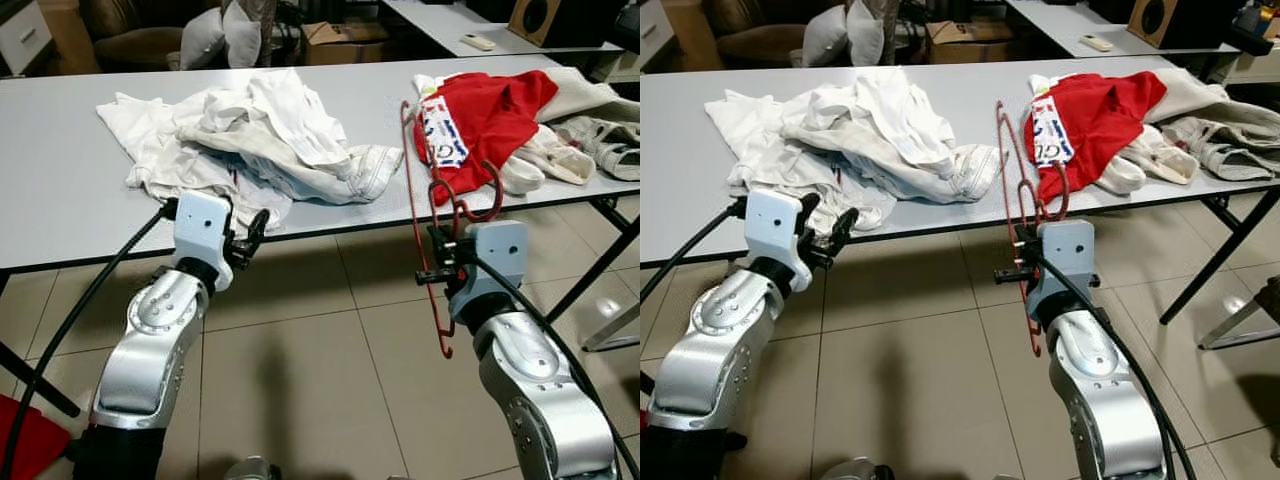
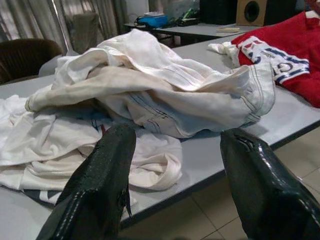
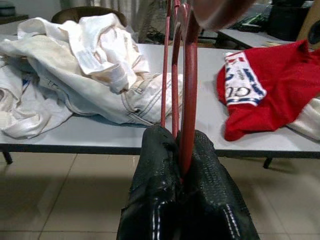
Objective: Hang hanger
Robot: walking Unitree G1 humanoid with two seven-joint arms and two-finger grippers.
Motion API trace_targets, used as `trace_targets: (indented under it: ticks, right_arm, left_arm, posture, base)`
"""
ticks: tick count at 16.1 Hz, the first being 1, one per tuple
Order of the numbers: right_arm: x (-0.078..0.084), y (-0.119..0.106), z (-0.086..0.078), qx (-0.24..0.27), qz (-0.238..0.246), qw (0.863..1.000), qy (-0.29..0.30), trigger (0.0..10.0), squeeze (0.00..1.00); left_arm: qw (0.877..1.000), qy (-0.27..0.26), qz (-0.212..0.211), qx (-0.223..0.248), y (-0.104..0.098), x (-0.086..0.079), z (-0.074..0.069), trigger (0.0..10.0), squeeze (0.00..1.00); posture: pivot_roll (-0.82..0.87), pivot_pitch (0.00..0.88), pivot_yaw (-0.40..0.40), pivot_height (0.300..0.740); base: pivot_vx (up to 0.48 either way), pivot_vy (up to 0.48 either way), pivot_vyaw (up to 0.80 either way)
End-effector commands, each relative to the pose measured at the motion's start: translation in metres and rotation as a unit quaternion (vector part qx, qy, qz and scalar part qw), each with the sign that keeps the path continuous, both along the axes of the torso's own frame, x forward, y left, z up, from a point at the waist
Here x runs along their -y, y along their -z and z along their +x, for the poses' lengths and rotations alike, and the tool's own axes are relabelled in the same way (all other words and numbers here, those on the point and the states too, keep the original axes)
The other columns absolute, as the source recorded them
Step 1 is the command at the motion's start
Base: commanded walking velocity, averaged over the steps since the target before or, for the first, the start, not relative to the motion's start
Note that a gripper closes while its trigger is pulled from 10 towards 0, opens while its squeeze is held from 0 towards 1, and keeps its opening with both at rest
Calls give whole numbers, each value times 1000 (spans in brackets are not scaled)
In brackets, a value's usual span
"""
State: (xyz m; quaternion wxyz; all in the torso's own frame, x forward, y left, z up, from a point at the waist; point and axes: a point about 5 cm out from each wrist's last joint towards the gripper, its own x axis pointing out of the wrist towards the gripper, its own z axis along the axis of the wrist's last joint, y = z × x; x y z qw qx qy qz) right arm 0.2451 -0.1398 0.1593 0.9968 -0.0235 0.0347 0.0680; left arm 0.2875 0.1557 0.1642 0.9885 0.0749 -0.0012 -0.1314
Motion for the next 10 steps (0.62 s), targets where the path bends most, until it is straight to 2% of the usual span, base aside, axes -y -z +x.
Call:
trace_targets:
  ticks: [1,8,10]
  right_arm:
    - [0,-3,2,12,-2,1000,0,10000,0]
    - [4,-6,3,16,12,1000,6,10000,0]
    - [4,-5,3,12,11,1000,2,10000,0]
  left_arm:
    - [1000,-7,1,9,-4,-1,3,10000,0]
    - [1000,-9,-3,9,-4,-2,2,10000,0]
    - [1000,-10,-5,8,-3,-2,2,10000,0]
  posture:
    - [-15,0,-3,723]
    - [-16,0,-11,723]
    - [-16,0,-11,723]
  base:
    - [0,0,0]
    - [271,0,0]
    - [311,0,-672]
